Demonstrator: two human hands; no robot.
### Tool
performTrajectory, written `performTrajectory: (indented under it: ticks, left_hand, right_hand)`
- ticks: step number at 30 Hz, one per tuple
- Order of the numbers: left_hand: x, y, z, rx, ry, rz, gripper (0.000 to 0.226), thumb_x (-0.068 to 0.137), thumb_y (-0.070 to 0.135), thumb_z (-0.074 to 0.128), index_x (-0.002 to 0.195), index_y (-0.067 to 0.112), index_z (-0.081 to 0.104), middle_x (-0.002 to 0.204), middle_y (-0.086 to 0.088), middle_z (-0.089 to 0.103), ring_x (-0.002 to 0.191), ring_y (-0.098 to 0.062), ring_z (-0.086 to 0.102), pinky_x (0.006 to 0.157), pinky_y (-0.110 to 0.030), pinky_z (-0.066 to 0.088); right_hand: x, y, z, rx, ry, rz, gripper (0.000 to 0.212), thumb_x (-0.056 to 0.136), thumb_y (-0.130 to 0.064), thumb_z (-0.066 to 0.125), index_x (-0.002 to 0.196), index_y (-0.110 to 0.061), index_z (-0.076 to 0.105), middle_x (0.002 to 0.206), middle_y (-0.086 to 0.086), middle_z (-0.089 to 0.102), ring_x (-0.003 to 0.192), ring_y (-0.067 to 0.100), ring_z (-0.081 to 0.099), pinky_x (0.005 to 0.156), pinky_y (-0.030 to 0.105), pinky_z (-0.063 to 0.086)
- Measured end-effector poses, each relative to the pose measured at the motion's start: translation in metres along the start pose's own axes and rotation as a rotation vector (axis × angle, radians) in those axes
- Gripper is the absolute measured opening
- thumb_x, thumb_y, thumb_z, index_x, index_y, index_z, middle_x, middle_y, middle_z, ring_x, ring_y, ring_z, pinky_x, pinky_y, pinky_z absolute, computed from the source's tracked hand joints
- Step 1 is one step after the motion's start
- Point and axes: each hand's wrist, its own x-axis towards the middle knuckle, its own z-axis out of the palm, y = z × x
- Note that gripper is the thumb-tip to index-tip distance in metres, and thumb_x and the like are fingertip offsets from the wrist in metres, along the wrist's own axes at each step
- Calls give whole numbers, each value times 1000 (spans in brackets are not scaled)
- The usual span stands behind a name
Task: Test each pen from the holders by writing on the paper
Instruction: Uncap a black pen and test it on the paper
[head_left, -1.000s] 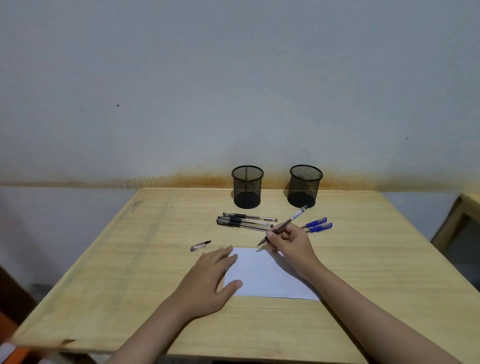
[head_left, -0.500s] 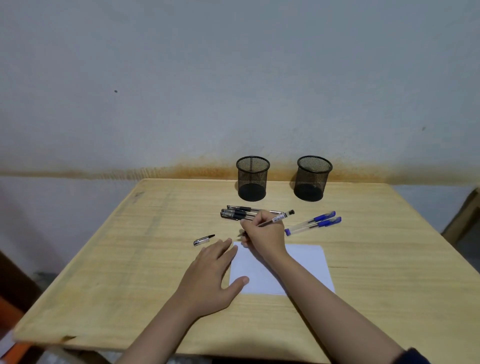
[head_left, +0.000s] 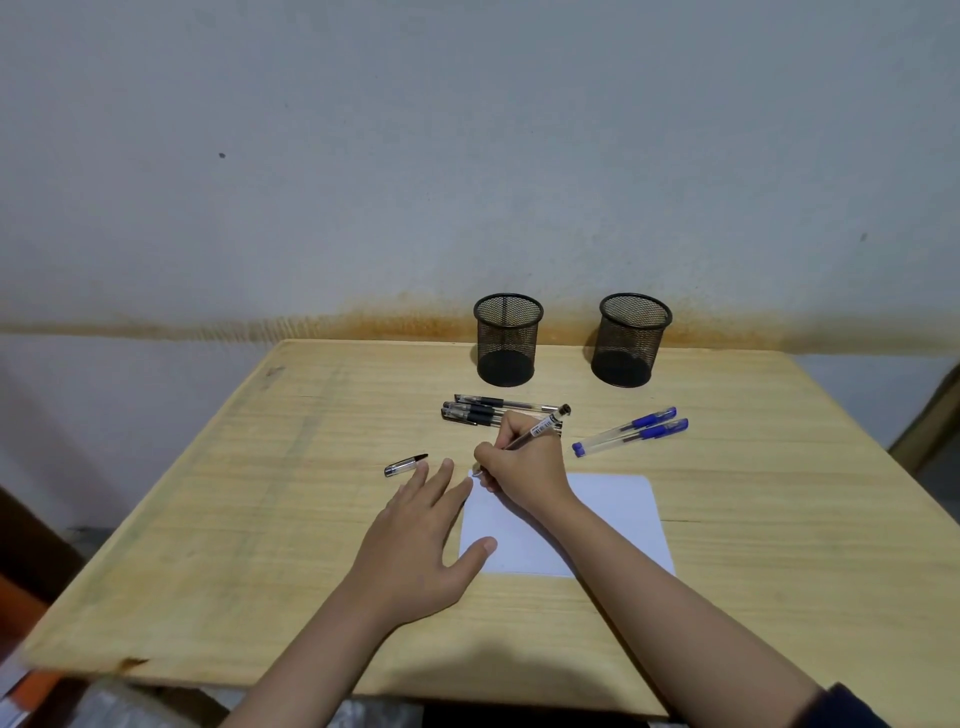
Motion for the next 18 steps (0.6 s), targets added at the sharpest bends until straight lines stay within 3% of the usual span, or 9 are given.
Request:
performTrajectory:
  ticks: [5,9,18]
  left_hand:
    - [0,0,0,14,-6,2,80,74,72,21,145,34,19,158,12,4,146,-11,-5,115,-35,17]
    - [0,1,-1,19,-14,-1,80,74,72,21,145,34,19,158,12,4,146,-12,-5,115,-35,17]
    - [0,1,-1,37,-26,4,83,73,72,17,146,34,17,158,11,2,146,-13,-6,116,-34,13]
  right_hand:
    - [1,2,2,-3,41,16,26,74,10,58,60,-5,42,55,17,44,43,28,54,38,26,44]
    - [0,1,0,7,10,20,25,76,8,59,61,-4,44,56,19,49,38,19,54,39,25,46]
    - [1,2,0,-5,37,29,20,76,9,59,63,1,47,57,19,47,45,29,54,36,22,44]
